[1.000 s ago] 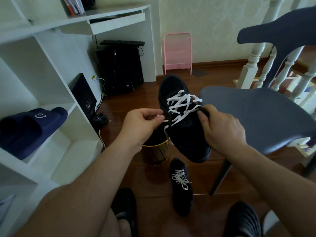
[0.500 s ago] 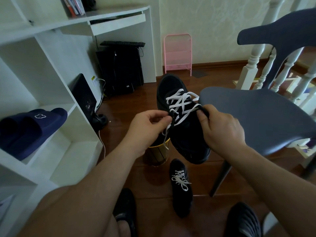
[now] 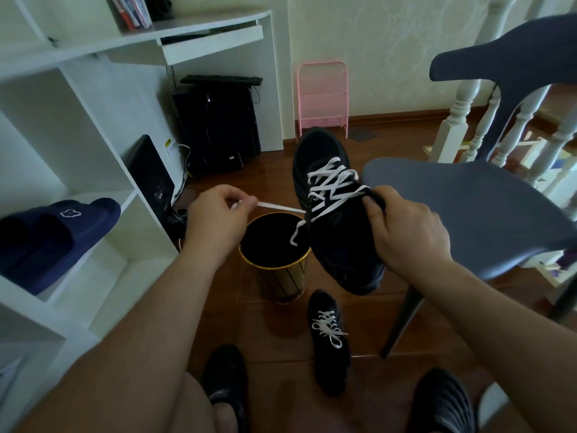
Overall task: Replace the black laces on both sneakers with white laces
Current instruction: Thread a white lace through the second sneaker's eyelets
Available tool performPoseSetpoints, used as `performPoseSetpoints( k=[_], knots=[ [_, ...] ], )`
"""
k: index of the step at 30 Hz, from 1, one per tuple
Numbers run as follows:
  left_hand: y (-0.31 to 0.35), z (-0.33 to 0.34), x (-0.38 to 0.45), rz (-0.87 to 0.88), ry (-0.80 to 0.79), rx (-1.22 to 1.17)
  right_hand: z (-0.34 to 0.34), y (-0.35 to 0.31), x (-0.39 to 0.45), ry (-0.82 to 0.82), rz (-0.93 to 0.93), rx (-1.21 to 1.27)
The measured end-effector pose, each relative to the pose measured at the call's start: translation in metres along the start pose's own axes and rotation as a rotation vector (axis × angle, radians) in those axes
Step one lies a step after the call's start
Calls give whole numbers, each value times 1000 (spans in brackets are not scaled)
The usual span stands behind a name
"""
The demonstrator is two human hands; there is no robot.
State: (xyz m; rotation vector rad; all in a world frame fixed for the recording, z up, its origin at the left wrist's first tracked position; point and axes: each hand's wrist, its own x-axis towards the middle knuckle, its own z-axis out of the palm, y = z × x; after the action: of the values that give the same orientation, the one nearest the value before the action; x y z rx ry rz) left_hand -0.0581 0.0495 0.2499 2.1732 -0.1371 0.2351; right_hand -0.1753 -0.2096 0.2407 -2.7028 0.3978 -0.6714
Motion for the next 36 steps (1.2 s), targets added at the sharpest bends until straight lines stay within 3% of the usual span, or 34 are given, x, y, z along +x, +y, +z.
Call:
performPoseSetpoints(
  k=[4, 8, 10, 12, 18, 22, 27, 32, 34, 36],
  knots=[
    [4, 6, -10, 44, -178, -120, 2, -2, -1, -9, -4, 6],
    [19, 15, -28, 325, -366, 89, 3, -5, -2, -23, -23, 10],
    [21, 16, -33, 345, -397, 71, 3, -5, -2, -23, -22, 7],
    [21, 17, -34, 257, -391, -17, 4, -4, -2, -27, -19, 11],
    [22, 18, -33, 238, -359, 33, 2, -5, -3, -36, -24, 7],
    [16, 3, -19, 167, -152, 25, -2, -7, -2, -29, -14, 43],
    [16, 2, -19, 162, -68, 47, -2, -11, -2, -110, 30, 53],
    [30, 8, -30, 253, 67, -94, 1, -13, -3, -157, -12, 159],
    [37, 13, -40, 307, 39, -135, 3, -15, -3, -211, 0, 238],
    [44, 19, -52, 372, -99, -158, 7, -16, -4, -296, 66, 319]
  ],
)
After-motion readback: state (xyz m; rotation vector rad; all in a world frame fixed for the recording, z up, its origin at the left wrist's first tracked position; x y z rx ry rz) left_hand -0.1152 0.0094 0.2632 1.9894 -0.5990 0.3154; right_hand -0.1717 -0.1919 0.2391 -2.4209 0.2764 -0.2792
